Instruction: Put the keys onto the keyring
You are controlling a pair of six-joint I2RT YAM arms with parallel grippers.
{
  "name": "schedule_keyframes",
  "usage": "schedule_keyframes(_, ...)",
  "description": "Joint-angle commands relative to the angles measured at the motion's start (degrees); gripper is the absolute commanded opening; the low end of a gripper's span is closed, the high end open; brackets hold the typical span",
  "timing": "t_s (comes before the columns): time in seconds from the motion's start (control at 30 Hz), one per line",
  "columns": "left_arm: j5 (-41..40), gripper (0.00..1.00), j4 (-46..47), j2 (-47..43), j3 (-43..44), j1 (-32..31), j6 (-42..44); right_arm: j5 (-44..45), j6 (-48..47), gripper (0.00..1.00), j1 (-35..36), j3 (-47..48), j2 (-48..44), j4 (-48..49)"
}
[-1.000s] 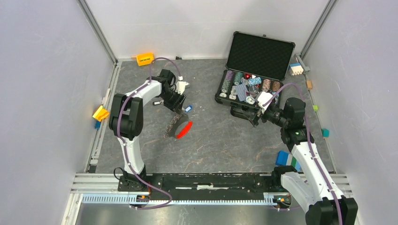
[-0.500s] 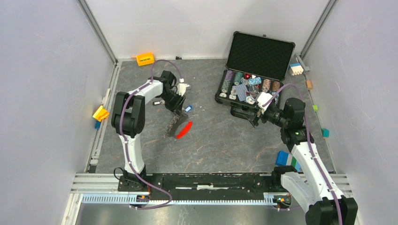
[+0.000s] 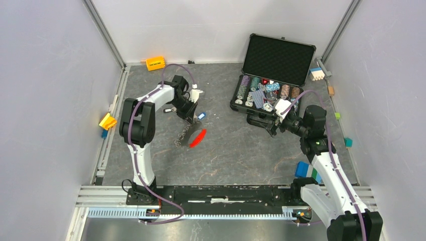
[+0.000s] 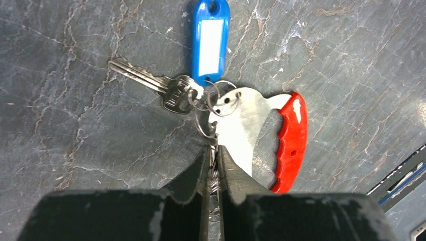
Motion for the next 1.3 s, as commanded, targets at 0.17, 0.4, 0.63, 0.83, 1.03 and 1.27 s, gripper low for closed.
schedule_keyframes(0.17,3.75,0.07,-2.16,-3.91,3.38,0.27,2.02,-1.13,-0.38,0.98,0.13,-0.18,-0.37,1.02)
schedule_keyframes(0.4,9.09,0.02,-3.37,-13.46,-0.75,0.05,6.00,-3.04,-0.60,0.98,0.09,-0.36,-0.63,1.01)
schedule_keyframes(0.63,12.51,0.02,-3.35,-27.72,-6.72,-2.47,8.72,-7.72,1.51,0.98,0.13,-0.27,-0.56,1.86)
schedule_keyframes(0.83,18.74,0.02,-3.34,-34.91,-9.15,-5.52,7.33,-13.73,3.36,0.98,3.02,1.25,0.89,2.86)
schedule_keyframes(1.03,23.45,0.02,0.30,-41.52,-12.32,-10.50,7.01,-15.08,4.16,0.98,10.83,6.00,4.74,3.99)
schedule_keyframes(1.27,22.32,0.02,13.01,-48.56,-18.15,-17.92,0.82,-21.28,4.23,0.93,17.81,11.70,14.72,5.58)
